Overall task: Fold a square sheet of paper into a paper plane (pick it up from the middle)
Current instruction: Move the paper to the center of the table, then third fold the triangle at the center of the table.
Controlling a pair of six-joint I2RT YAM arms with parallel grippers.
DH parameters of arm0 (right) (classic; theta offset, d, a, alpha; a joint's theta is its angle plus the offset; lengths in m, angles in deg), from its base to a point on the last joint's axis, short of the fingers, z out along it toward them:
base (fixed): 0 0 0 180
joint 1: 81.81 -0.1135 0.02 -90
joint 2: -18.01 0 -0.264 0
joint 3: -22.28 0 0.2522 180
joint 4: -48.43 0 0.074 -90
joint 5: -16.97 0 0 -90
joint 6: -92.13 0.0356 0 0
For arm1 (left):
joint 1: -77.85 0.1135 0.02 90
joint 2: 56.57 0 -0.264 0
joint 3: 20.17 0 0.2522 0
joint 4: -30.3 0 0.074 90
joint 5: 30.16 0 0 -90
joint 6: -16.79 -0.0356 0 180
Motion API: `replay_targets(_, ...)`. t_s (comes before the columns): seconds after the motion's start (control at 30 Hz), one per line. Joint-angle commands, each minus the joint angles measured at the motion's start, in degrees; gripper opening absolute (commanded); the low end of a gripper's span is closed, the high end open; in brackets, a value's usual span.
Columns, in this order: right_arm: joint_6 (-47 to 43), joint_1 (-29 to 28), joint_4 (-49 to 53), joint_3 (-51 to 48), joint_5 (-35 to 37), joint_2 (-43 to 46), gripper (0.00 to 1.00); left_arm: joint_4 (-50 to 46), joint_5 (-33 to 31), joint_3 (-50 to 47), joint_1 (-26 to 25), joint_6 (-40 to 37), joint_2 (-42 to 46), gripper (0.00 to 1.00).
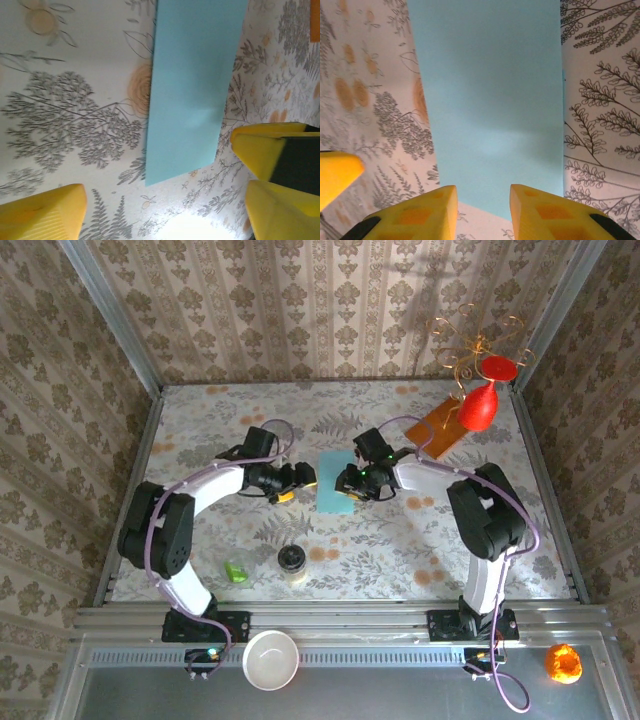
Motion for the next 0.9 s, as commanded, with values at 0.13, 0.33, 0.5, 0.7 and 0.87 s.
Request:
replay_targets(0.13,6.2,1.8,-5.9,0.0,-3.1,-4.3,0.31,-1.6,0.5,1.8,-3.6,2.1,-3.8,0.65)
replay_targets(0.33,5.0,1.9,-4.6,1.4,-2.5,-7.3,0.30,-4.0,0.2,3.8,-3.9,0.9,-6.0,0.54)
replay_targets(0.5,4.7,2.3,-4.2,0.4,-2.5,-8.8,0.30,-4.1,1.7,5.0,-3.9,1.0,-8.3,0.44)
replay_targets(0.7,4.7,2.8,-4.8,-1.5,-2.6,-8.9,0.30,-4.8,2.0,5.7,-3.7,0.9,-9.3,0.42)
replay_targets(0.87,4.7,3.1,-4.9,-2.0,-2.7,-8.8,0.30,-4.6,2.1,5.4,-3.5,1.1,-10.3,0.42)
